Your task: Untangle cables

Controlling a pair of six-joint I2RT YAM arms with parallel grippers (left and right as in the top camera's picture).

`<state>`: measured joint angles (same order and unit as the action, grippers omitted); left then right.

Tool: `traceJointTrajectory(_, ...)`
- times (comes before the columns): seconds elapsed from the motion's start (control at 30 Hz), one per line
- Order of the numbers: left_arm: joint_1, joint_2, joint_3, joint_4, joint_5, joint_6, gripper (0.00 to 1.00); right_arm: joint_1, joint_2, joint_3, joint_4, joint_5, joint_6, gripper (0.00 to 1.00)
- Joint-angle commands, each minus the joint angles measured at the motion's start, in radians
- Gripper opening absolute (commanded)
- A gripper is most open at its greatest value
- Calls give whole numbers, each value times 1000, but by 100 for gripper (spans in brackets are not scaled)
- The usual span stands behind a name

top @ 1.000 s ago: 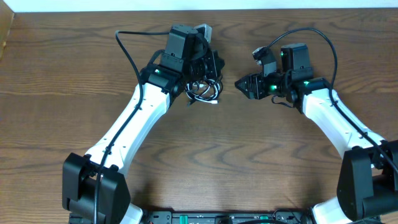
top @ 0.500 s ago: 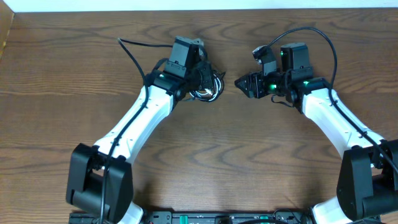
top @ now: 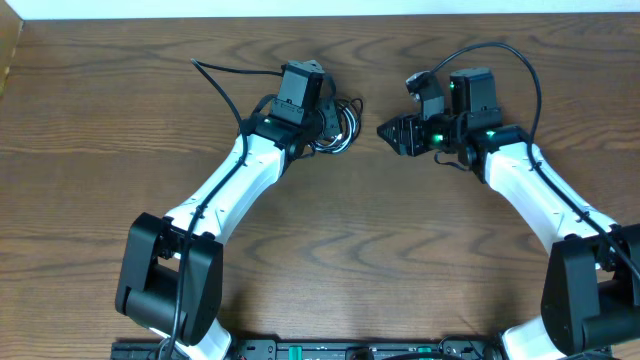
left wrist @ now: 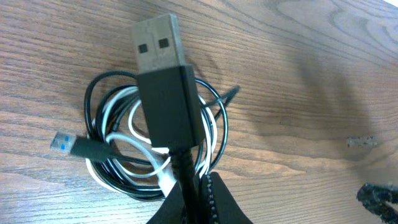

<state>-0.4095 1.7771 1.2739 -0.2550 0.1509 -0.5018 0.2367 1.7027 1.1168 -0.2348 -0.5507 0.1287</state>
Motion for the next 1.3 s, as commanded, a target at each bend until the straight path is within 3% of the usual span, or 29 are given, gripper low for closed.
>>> traceJointTrajectory(0.0, -1, -28, -3, 2, -3, -8, 7, 17, 1, 1, 30, 56, 115, 54)
traceJointTrajectory(0.5, -2, -74, -3, -18, -14, 22, 8, 70, 1, 1, 80, 116, 163, 55)
traceJointTrajectory(1.27, -2, 164, -9, -19, -32, 6, 7, 66, 1, 0, 36, 168, 163, 58)
